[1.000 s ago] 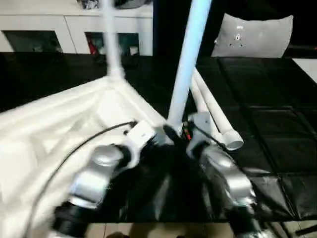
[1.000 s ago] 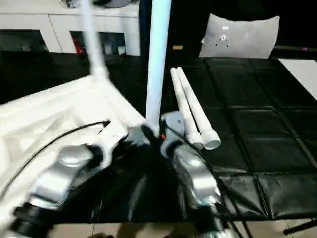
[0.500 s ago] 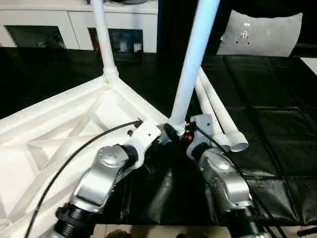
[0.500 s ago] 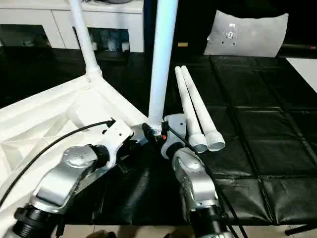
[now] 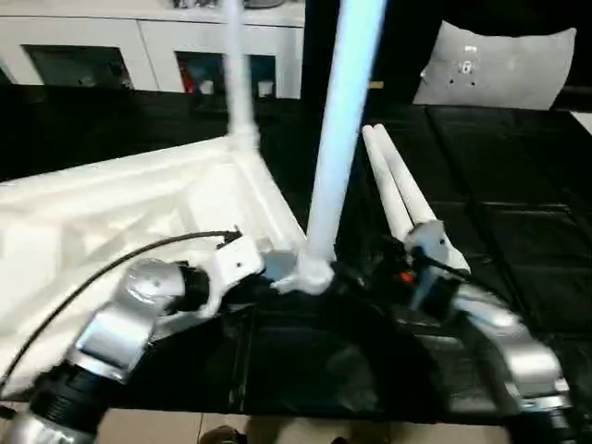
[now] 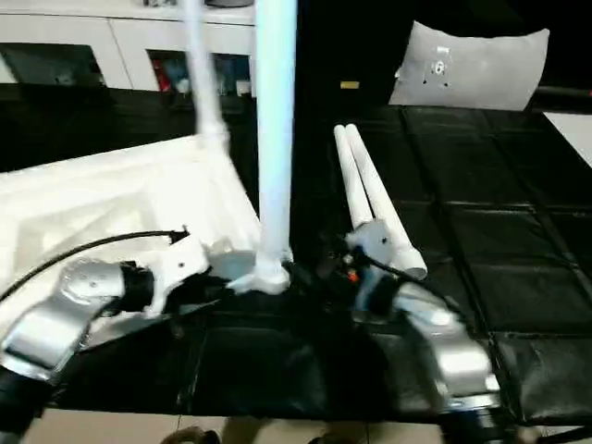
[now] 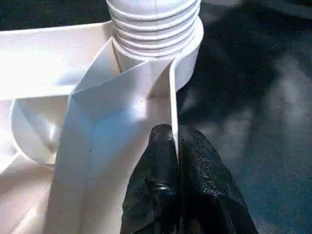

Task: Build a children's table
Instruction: Rotate leg to tighten

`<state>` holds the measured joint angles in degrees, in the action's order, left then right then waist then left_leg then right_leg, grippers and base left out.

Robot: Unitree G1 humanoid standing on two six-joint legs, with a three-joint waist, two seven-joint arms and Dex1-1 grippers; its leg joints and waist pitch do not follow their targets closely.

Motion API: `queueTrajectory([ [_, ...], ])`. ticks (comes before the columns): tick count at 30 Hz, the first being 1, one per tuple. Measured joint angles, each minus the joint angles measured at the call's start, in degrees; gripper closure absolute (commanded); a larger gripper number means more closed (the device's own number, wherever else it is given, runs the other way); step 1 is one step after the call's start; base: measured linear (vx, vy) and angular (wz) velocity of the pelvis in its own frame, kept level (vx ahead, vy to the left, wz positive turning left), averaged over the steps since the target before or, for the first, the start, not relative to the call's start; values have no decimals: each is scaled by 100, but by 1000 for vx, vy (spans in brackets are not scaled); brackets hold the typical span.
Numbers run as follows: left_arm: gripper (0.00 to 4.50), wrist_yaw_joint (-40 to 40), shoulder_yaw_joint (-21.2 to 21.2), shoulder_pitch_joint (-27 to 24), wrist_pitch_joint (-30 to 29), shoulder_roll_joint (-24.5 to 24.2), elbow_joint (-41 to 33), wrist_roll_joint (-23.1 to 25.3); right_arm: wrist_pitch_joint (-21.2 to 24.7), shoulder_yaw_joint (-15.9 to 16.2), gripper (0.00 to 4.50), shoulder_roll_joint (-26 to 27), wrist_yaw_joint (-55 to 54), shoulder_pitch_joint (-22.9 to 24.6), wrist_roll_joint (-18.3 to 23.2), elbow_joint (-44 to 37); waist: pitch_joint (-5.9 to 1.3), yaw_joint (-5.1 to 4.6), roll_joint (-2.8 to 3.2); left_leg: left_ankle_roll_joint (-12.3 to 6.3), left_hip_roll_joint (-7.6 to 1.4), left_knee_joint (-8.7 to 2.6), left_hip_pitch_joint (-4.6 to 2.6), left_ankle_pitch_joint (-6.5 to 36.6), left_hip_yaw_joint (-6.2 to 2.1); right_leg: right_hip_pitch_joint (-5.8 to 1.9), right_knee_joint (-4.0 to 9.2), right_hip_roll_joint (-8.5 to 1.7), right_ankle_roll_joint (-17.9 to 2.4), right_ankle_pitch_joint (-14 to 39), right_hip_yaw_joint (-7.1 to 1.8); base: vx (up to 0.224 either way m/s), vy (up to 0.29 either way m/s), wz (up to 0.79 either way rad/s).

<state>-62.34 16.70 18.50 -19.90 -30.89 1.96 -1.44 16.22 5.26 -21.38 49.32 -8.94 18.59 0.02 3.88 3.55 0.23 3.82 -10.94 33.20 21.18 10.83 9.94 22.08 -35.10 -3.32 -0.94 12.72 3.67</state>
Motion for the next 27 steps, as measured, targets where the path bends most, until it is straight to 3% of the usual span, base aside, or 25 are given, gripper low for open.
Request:
queueTrajectory([
  [7, 450, -941, 246, 318, 547, -310, 481, -143, 89, 475, 5, -570, 1091, -328, -26, 37, 0, 38, 0, -5, -2, 13, -2, -3, 0, -3, -14, -2, -3, -2, 2, 0, 0, 0],
  [14, 450, -1502, 534, 623, 1052, -339, 854, -107, 1, 988, 5, -658, 1723, -487, -141, 149, 1, 151, -3, -8, -3, 31, -1, -1, 0, -8, -19, -5, -4, -2, 1, 0, 0, 0],
  [27, 450, -1826, 686, 911, 1512, -297, 1326, -89, -53, 1115, 126, -657, 2079, -912, -205, 570, 1, 172, -3, -7, -5, 39, -3, -2, 0, -8, -33, -6, -5, -3, 3, 0, 0, 0],
])
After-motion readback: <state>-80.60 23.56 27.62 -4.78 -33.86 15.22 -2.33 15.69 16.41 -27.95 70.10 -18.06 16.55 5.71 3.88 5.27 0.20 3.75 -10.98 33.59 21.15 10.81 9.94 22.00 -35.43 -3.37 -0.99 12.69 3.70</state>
